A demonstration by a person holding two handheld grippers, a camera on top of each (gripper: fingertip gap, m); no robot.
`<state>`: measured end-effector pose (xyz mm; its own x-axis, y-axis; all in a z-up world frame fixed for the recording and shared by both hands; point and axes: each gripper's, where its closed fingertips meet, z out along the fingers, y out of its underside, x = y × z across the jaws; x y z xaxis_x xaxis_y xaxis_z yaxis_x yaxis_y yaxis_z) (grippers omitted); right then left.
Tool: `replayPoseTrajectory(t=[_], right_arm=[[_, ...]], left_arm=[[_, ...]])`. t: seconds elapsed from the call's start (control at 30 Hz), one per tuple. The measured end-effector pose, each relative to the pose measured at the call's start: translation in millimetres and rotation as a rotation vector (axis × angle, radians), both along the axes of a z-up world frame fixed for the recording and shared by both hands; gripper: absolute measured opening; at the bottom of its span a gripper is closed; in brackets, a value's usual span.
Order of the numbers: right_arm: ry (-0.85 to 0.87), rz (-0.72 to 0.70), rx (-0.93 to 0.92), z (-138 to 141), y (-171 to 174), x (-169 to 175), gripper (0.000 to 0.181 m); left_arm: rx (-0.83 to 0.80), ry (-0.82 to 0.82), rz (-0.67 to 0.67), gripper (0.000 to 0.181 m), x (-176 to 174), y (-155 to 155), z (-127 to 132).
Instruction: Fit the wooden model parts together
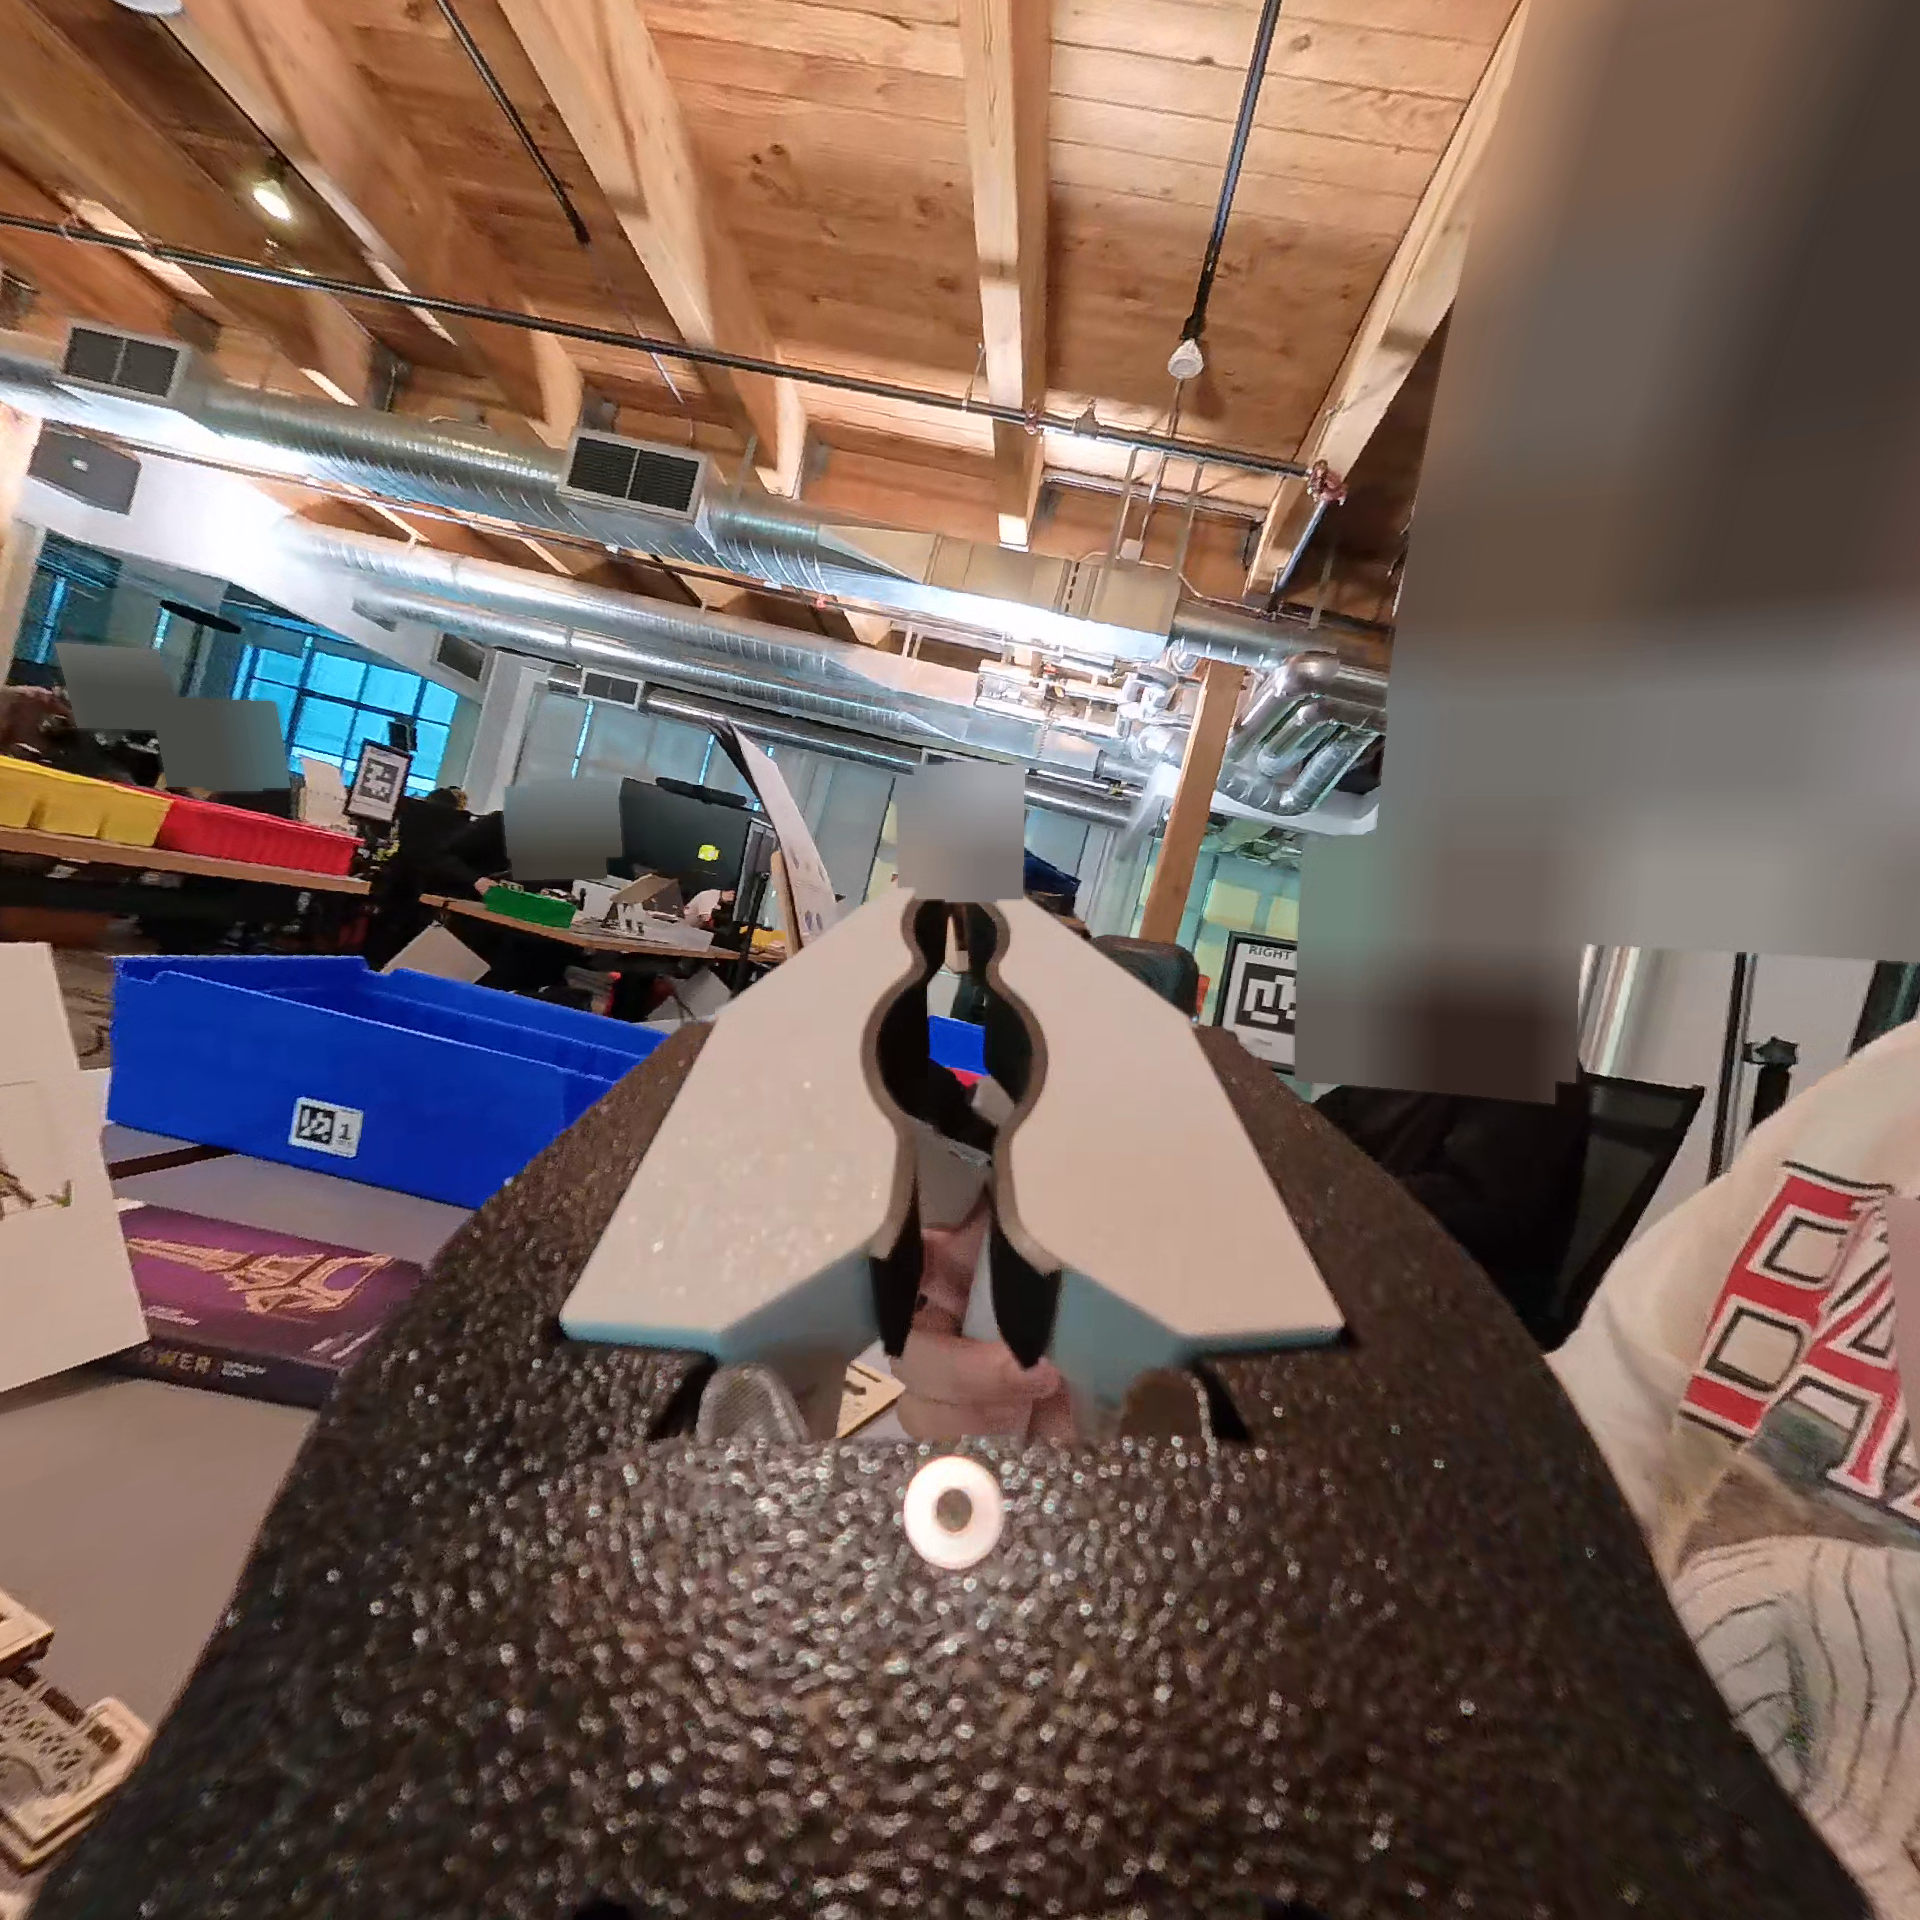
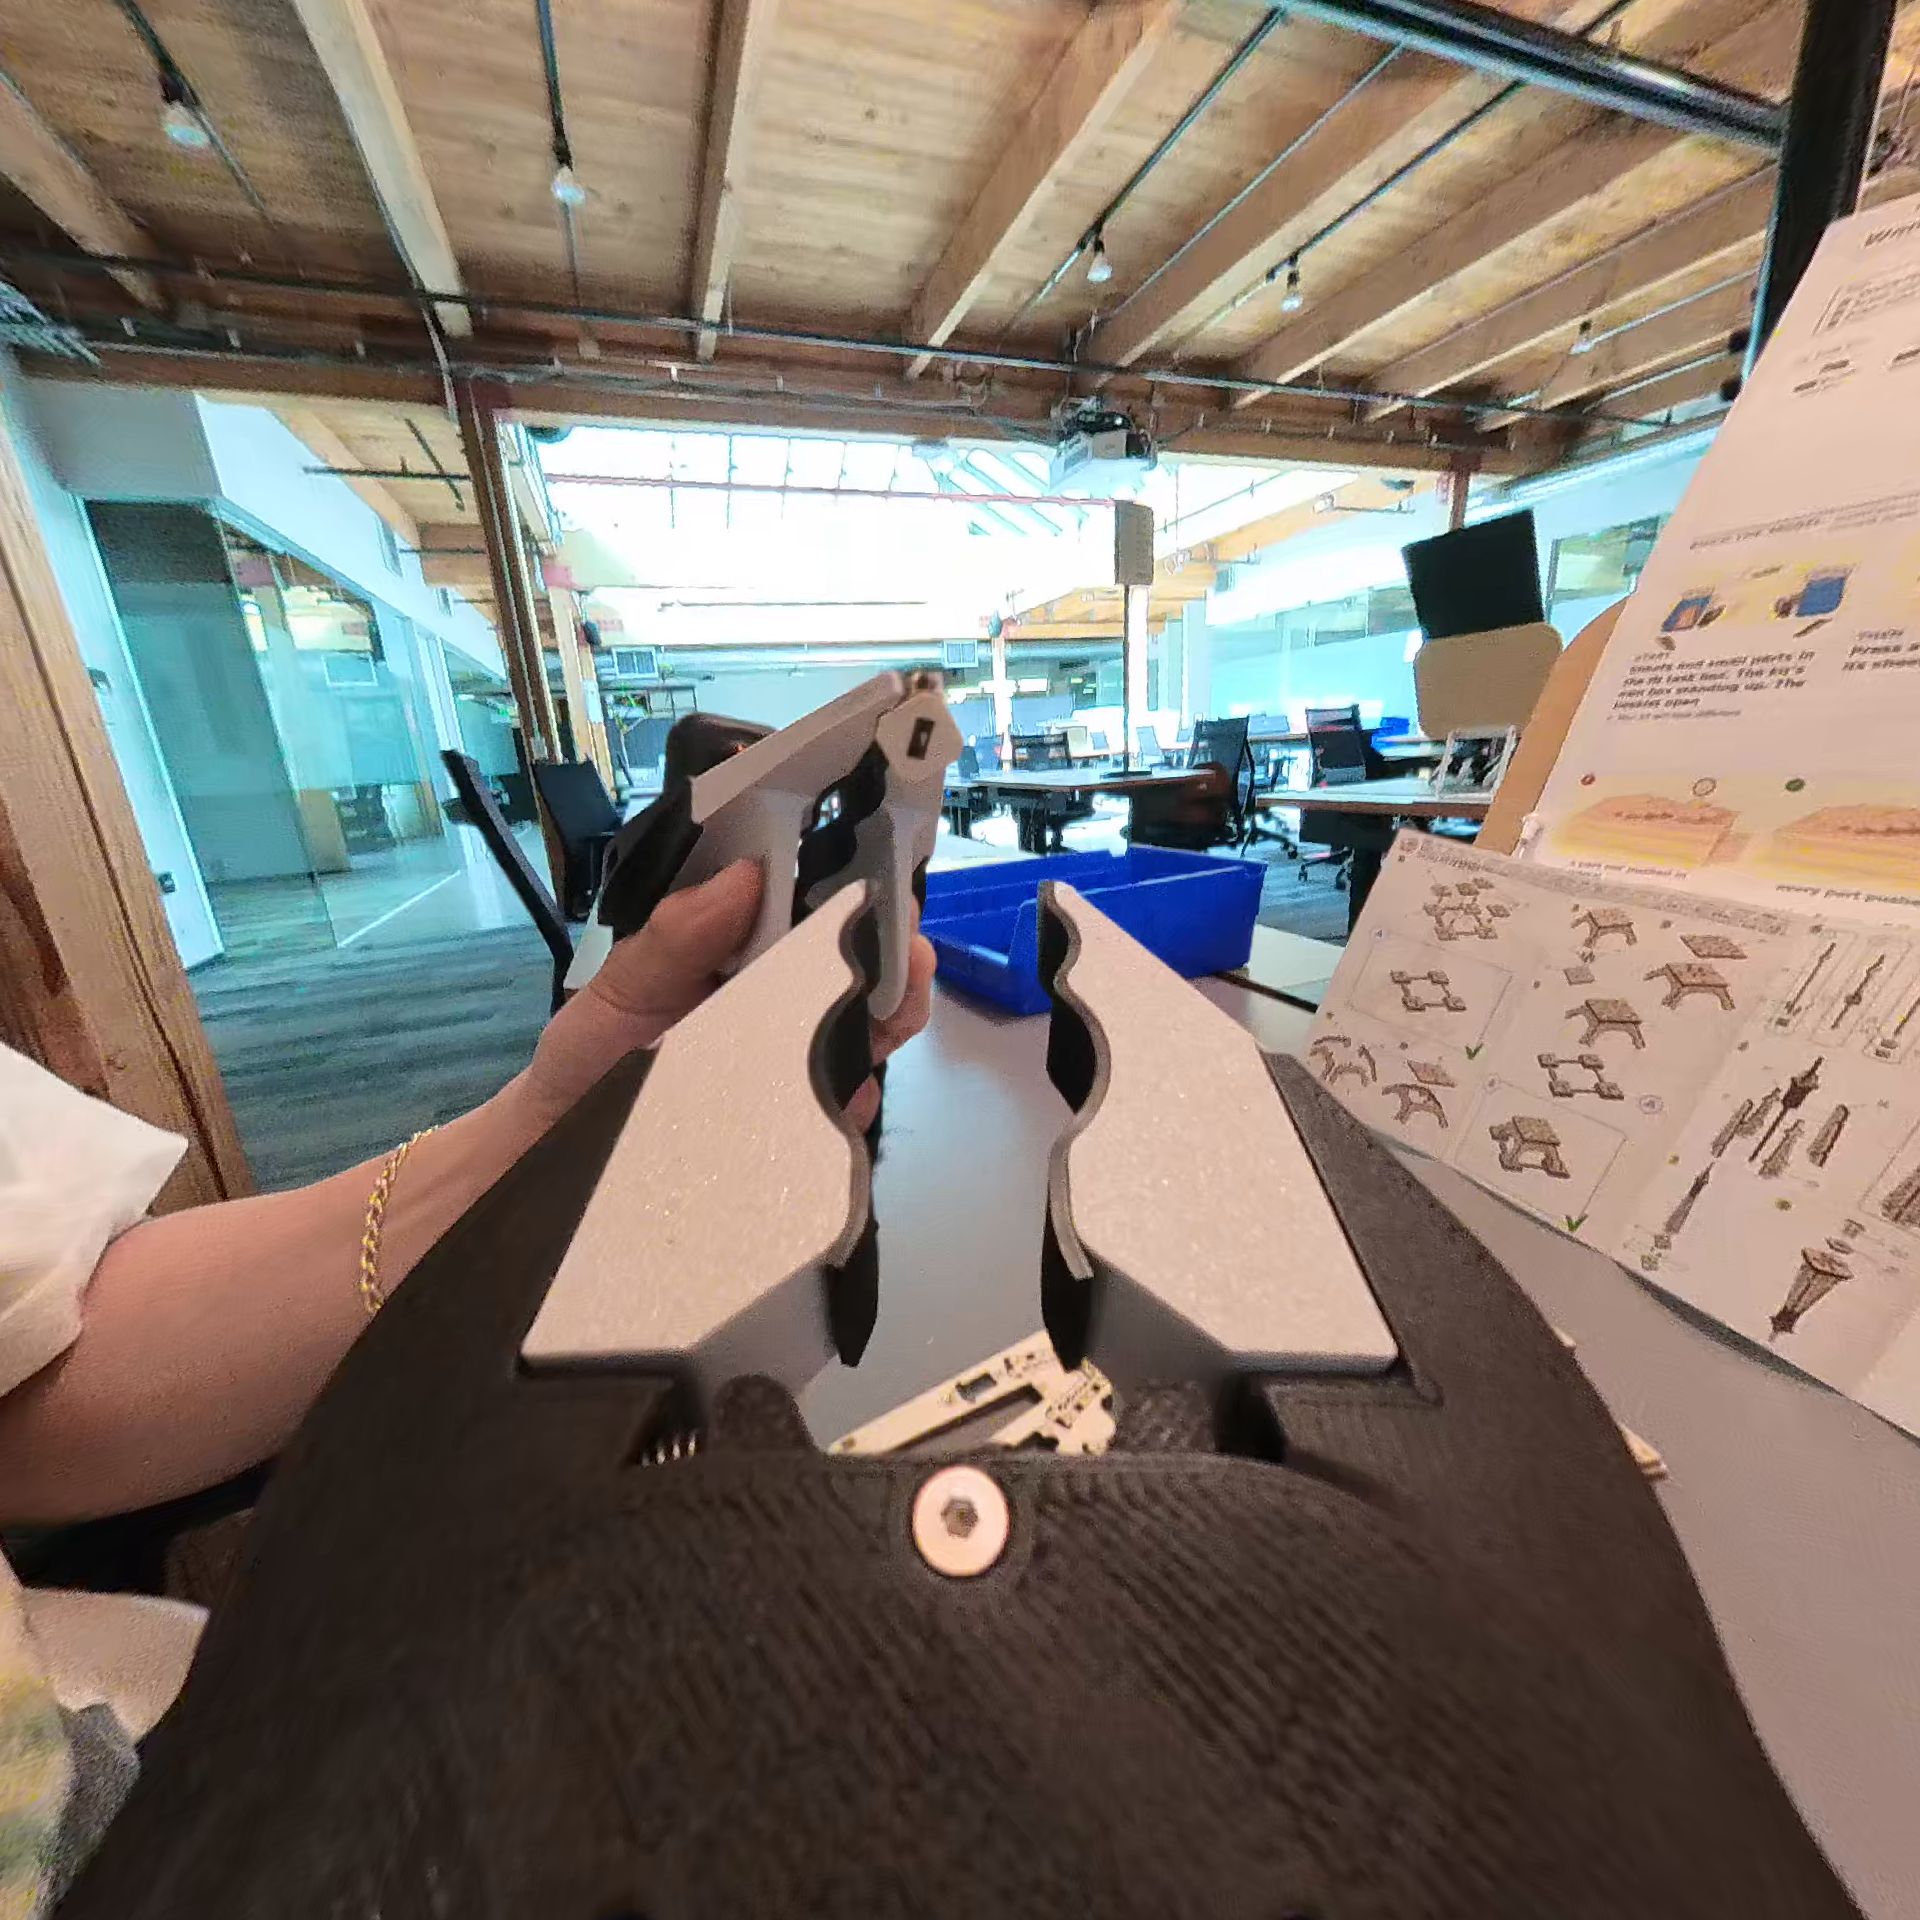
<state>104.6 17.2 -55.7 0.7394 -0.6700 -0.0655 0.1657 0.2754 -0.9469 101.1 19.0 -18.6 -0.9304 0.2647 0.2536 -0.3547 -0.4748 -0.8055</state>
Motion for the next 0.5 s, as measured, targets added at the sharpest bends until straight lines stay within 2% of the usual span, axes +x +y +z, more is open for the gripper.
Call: replayPoseTrajectory(t=[0.17,0.27,0.37,0.43,0.5], right_arm=[[-0.004,-0.030,-0.160,-12.7,-0.7,0.2,0.028],[-0.051,-0.163,-0.351,-16.4,-17.0,6.5,0.032],[-0.116,-0.250,-0.497,-18.0,-22.5,8.3,0.041],[-0.133,-0.269,-0.537,-21.7,-19.0,10.9,0.047],[-0.167,-0.291,-0.499,-19.9,-16.4,12.8,0.046]], left_arm=[[0.039,-0.016,0.023,0.001,1.3,-2.4,-5.4],[0.125,-0.057,0.077,0.000,8.2,-2.4,-11.5],[0.143,-0.071,0.123,0.001,14.4,0.9,-10.3],[0.168,-0.061,0.127,0.001,15.4,-2.0,-13.5],[0.196,-0.086,0.153,0.001,15.8,-6.4,-19.4]])
